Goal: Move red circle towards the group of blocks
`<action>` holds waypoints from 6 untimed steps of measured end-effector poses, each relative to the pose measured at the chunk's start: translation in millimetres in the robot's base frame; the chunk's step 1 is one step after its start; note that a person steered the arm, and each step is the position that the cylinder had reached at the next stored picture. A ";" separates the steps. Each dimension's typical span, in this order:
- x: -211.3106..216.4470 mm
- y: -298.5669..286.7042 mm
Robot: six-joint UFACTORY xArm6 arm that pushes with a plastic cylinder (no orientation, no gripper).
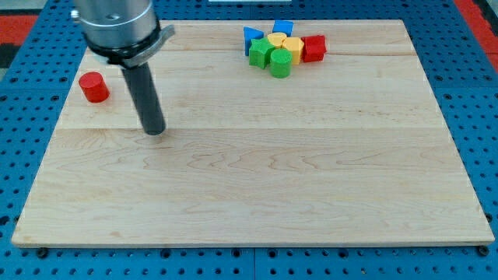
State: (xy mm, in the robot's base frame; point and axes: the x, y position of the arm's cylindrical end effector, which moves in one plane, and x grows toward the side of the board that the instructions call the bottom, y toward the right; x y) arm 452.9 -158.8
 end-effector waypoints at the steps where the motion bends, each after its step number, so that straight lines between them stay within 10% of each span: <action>1: 13.3 -69.7; 3: -72.5 -121.9; 6: -93.6 -1.4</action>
State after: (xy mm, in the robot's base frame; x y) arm 359.3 -160.2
